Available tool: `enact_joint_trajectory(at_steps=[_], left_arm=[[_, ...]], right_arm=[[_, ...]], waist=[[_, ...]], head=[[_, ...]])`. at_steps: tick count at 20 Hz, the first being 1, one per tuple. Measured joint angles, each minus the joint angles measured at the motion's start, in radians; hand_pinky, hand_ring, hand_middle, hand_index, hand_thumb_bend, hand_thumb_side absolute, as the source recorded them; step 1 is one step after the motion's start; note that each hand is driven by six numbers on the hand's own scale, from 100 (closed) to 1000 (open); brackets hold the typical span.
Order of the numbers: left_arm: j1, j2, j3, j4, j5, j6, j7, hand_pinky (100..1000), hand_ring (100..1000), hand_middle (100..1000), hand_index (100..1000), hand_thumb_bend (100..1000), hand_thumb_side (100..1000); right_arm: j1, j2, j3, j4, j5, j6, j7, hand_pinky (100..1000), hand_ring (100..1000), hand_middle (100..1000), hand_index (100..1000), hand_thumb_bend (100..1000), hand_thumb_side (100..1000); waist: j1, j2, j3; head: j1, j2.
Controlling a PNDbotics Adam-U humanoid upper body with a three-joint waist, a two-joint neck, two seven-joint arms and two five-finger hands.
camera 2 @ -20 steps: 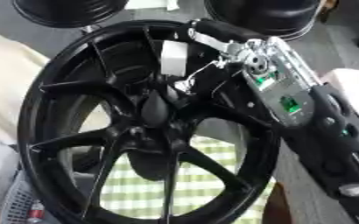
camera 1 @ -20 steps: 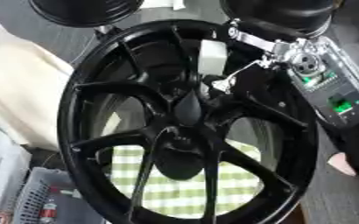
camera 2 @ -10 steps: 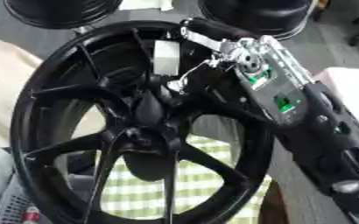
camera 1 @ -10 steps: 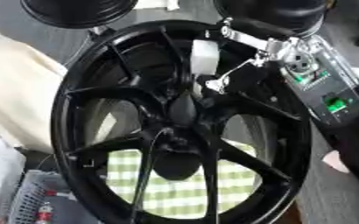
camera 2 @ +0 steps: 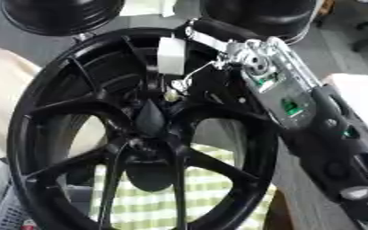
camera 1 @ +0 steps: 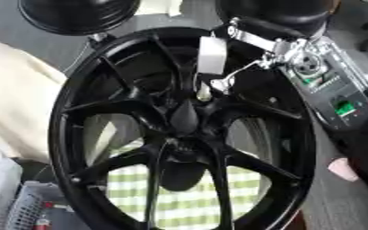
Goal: Pull the pin out of the wheel hub.
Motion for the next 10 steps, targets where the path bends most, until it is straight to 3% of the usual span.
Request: enact_joint_trajectory(at_steps=[10], left_arm=[[-0.003,-0.001,0.0,0.0,0.0,0.0,0.0,609,656,505,665,693,534]], right_arm=[[-0.057,-0.037,-0.055,-0.029,-0.112,0.06,-0.02,817,632,437,703,213,245]], waist=[[0.0,-0.002,0.005]], head=[[-0.002,0.0]])
